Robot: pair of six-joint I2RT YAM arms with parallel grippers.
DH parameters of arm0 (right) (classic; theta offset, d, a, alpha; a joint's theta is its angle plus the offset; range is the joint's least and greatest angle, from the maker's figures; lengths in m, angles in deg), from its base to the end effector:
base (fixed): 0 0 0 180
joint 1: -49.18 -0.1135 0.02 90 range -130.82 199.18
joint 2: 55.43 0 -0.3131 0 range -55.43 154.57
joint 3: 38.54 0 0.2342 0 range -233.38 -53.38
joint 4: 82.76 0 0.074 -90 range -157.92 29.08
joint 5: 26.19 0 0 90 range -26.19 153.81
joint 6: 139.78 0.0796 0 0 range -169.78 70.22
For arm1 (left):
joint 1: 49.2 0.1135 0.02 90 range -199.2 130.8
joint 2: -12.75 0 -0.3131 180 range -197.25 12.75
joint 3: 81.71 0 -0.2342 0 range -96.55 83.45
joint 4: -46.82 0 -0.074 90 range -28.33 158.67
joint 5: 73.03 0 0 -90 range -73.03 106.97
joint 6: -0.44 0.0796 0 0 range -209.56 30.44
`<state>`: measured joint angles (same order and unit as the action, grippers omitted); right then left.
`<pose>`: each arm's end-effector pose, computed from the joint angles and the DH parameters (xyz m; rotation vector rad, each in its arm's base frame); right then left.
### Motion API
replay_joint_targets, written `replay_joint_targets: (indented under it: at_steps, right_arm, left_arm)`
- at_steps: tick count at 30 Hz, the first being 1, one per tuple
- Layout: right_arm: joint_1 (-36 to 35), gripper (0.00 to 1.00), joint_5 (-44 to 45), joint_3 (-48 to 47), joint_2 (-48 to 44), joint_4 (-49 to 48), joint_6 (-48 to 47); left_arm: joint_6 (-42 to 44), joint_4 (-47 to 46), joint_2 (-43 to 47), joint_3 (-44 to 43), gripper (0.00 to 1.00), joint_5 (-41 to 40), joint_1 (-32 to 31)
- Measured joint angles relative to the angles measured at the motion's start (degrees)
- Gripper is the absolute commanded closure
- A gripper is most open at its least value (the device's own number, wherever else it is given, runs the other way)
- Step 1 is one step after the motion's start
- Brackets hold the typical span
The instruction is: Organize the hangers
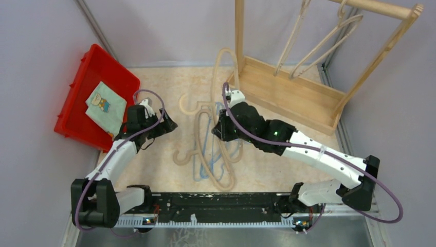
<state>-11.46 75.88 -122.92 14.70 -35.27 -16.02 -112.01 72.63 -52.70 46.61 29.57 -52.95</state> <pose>0.1457 0.2250 0.3824 -0.3935 2.1933 0.7221 0.2327 -0.0327 0.2459 -0.2541 2.2747 -0.4897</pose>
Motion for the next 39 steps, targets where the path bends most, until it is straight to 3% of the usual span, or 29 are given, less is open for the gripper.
replay_joint_targets:
  at_steps: [7,13,17,26,39]
  right_arm:
    - [2.25,1.0,5.2,-8.59,0.07,-3.48,3.21]
    - [13.11,1.0,5.07,-9.33,1.68,-11.26,7.82]
    - [19.8,1.0,1.62,-11.47,5.4,-15.28,10.05]
    - [29.14,1.0,-8.0,-25.68,16.35,-23.02,12.39]
    - [41.0,1.0,-14.16,-28.17,24.35,-36.98,25.31]
  left_arm:
    - [-0.04,0.02,0.13,0.0,0.0,1.2,0.0]
    - [-0.04,0.24,1.2,0.0,0.0,1.95,0.0]
    - [0.13,0.46,2.19,0.0,0.0,1.95,0.0]
    - [0.31,1.11,2.38,0.0,0.0,1.84,0.0]
    - [0.81,1.09,2.01,0.0,0.0,1.01,0.0]
